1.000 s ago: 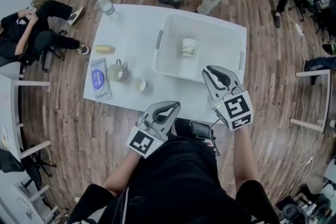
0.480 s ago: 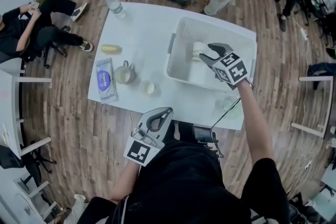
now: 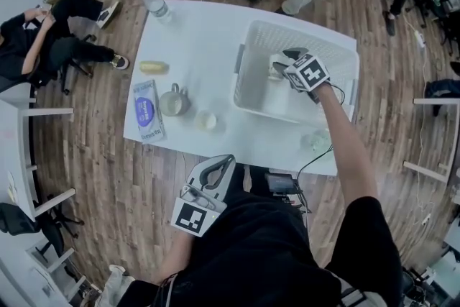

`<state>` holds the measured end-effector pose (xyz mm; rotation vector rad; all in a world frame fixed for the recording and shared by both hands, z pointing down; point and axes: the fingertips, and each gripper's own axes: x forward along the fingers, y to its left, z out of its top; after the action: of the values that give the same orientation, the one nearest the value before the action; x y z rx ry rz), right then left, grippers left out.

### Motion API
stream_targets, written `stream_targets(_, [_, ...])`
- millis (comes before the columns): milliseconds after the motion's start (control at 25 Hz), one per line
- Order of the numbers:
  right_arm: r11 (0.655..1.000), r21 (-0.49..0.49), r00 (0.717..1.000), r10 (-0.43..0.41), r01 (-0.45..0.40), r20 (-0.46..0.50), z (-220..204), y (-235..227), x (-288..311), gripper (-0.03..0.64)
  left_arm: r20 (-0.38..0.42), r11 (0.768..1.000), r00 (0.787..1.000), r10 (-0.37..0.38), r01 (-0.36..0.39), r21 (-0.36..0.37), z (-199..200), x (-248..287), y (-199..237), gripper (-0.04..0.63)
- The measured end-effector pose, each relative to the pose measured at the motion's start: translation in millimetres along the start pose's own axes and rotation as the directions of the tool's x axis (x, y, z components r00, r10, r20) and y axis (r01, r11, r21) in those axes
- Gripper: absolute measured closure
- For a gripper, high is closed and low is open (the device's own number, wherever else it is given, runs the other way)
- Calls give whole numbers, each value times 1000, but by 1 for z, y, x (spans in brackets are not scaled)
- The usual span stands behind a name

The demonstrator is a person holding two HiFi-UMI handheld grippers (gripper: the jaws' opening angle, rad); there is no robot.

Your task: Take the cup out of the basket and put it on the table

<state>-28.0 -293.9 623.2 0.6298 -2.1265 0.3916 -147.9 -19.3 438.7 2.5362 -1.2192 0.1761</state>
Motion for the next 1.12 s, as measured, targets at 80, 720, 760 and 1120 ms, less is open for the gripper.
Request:
stream_targets(80, [1000,0,1000,4,-4,-26,-2,-5,10,425,-9,1000,1000,-2,2,-4,-1,0,0,585])
stream_targets(720, [995,-17,989,98,-101,-108,-10,-8,36,538,-31,1000,1000,-3,3,-7,-5,6,1,585])
stream_targets(760, [994,-18,989,103,-106,-110,-10,-8,35,541,-30,1000,1000,-2,2,-9,-4,6,1,585])
stream_targets(1120, [991,-63,990,115,-121,-85,-4,3,20,572,-20,1000,1000,-9,9,-8,-3,8,-2,584])
